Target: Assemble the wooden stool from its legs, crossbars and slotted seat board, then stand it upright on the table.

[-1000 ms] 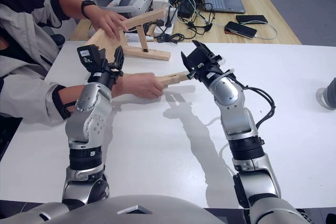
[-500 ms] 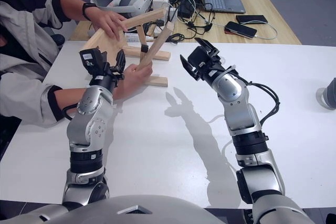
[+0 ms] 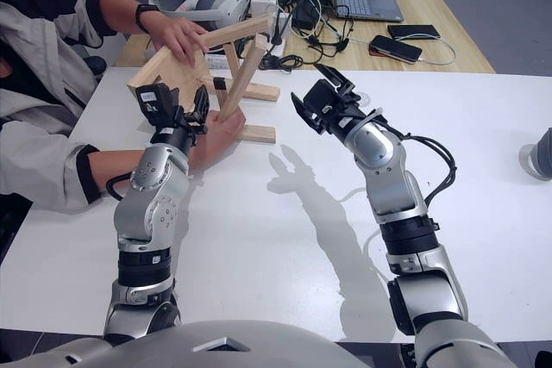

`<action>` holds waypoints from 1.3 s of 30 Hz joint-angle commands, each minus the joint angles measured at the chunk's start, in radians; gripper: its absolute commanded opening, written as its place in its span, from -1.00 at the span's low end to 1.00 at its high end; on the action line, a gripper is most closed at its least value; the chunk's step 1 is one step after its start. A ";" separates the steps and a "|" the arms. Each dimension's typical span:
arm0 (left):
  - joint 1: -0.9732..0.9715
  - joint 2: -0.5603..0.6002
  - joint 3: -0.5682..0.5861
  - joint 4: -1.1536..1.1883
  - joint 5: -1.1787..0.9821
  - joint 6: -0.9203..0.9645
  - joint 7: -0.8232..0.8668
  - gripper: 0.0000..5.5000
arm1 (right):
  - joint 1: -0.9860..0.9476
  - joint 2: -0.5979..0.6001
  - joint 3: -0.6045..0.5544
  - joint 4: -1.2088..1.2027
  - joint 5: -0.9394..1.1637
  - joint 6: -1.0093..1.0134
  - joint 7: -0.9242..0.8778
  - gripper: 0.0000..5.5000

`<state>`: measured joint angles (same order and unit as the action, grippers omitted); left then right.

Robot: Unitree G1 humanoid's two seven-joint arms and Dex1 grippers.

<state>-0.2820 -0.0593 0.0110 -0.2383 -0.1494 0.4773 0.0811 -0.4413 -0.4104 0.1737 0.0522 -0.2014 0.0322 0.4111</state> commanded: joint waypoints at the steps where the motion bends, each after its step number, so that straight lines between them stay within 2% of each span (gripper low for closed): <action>1: 0.001 -0.008 0.000 0.013 0.007 -0.007 0.003 0.06 | -0.009 0.002 0.004 -0.006 -0.006 -0.002 0.006 0.16; 39: 0.004 -0.021 0.005 0.031 0.006 -0.005 -0.001 0.06 | -0.003 0.019 0.014 -0.015 -0.030 -0.023 -0.013 0.16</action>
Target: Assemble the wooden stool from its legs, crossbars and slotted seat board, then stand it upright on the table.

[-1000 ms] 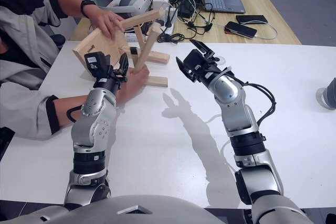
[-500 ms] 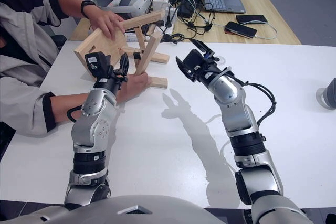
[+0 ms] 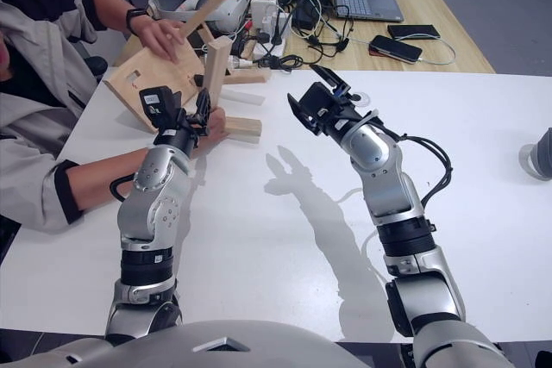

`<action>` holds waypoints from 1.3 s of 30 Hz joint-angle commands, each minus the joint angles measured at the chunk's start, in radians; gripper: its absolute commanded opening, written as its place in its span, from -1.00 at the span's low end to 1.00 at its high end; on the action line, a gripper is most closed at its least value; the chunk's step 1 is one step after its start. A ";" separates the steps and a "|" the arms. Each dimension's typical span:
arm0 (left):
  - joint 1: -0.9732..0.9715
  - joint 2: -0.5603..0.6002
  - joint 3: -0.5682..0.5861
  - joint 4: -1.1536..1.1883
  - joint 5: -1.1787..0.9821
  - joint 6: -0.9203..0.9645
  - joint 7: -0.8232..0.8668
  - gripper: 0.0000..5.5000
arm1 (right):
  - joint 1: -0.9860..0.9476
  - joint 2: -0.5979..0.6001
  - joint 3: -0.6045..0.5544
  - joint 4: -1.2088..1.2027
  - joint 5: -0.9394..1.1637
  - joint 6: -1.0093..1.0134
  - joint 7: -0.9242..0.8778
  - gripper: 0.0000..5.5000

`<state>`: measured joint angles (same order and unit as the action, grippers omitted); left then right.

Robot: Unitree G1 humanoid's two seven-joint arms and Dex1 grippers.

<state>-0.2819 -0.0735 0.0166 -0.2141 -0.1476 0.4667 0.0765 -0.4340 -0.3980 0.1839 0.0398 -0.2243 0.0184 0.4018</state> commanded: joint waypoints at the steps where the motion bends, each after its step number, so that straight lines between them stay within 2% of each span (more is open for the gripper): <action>1: 0.004 -0.007 -0.001 0.008 0.004 0.005 0.004 0.06 | -0.009 0.008 0.005 -0.004 -0.007 -0.009 -0.004 0.16; 39: -0.001 -0.008 0.006 0.013 0.001 0.008 0.007 0.06 | 0.028 0.062 0.008 -0.047 -0.005 0.055 -0.022 0.16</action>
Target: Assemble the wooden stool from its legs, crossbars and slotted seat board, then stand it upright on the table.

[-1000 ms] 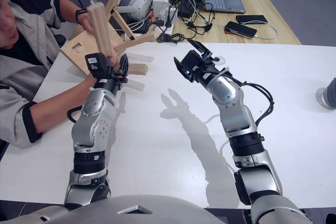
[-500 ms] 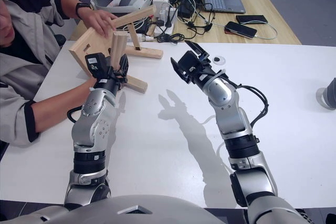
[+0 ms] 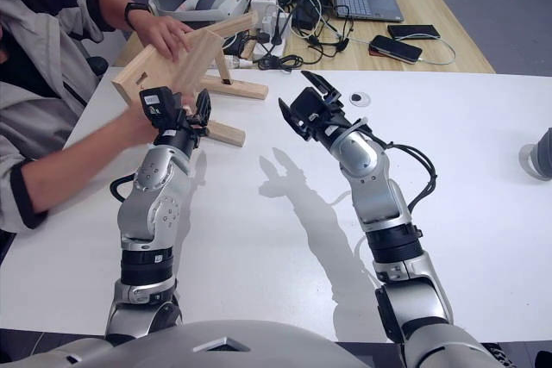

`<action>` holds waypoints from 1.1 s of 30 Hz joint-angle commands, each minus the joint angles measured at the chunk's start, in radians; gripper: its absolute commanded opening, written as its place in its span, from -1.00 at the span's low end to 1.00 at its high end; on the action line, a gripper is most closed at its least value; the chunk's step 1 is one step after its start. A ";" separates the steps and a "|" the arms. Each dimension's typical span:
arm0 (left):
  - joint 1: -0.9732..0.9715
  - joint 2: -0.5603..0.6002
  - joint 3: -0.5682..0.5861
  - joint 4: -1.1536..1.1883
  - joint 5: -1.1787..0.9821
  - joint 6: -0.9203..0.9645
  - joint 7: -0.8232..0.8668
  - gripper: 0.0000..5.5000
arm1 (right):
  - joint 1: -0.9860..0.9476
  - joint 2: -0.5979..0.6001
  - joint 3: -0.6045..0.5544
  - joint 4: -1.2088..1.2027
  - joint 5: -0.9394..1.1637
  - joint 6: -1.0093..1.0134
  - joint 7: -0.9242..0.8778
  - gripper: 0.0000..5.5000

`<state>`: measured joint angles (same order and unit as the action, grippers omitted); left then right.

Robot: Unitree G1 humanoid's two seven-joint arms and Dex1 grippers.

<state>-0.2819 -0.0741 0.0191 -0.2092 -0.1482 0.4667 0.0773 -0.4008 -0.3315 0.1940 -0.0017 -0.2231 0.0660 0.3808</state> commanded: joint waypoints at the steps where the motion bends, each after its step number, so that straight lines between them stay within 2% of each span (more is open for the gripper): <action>1: -0.001 -0.007 0.003 0.008 0.001 0.008 0.006 0.06 | -0.005 -0.005 -0.002 -0.005 -0.006 0.007 -0.001 0.16; 33: -0.005 -0.009 0.006 0.023 -0.003 0.011 0.006 0.06 | -0.030 -0.028 0.000 0.020 -0.006 -0.016 0.011 0.16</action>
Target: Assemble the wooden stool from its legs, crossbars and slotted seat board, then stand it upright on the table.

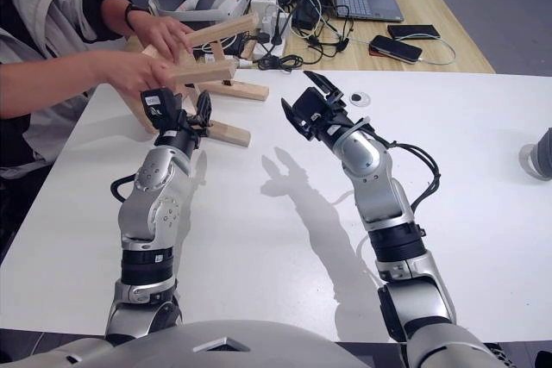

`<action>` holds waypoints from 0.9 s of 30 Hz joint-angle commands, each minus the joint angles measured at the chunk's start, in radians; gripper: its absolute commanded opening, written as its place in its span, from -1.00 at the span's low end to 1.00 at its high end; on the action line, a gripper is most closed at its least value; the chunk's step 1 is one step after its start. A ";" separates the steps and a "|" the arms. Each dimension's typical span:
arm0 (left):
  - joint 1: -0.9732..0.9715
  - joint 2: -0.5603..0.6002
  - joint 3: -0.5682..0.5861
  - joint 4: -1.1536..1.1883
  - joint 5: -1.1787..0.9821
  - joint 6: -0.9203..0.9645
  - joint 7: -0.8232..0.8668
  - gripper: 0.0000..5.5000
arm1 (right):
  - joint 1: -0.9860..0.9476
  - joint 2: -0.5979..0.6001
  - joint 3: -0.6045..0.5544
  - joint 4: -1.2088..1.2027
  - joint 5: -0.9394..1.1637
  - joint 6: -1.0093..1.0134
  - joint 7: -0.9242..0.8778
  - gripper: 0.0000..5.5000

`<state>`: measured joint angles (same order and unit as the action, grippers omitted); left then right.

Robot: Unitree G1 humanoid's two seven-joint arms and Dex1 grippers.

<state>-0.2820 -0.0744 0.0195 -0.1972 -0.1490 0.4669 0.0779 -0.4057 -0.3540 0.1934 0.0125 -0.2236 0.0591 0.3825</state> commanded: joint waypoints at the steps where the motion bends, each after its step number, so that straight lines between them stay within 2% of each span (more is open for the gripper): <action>1: -0.005 -0.009 0.006 0.012 -0.002 0.010 0.005 0.06 | -0.025 -0.006 0.002 0.006 -0.005 -0.010 0.010 0.16; 27: -0.014 -0.006 0.006 0.032 0.003 -0.001 0.005 0.06 | -0.056 -0.033 0.010 0.026 -0.017 -0.055 0.035 0.16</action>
<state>-0.2826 -0.0743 0.0202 -0.1744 -0.1485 0.4663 0.0774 -0.4425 -0.3777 0.1952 0.0372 -0.2330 0.0134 0.4045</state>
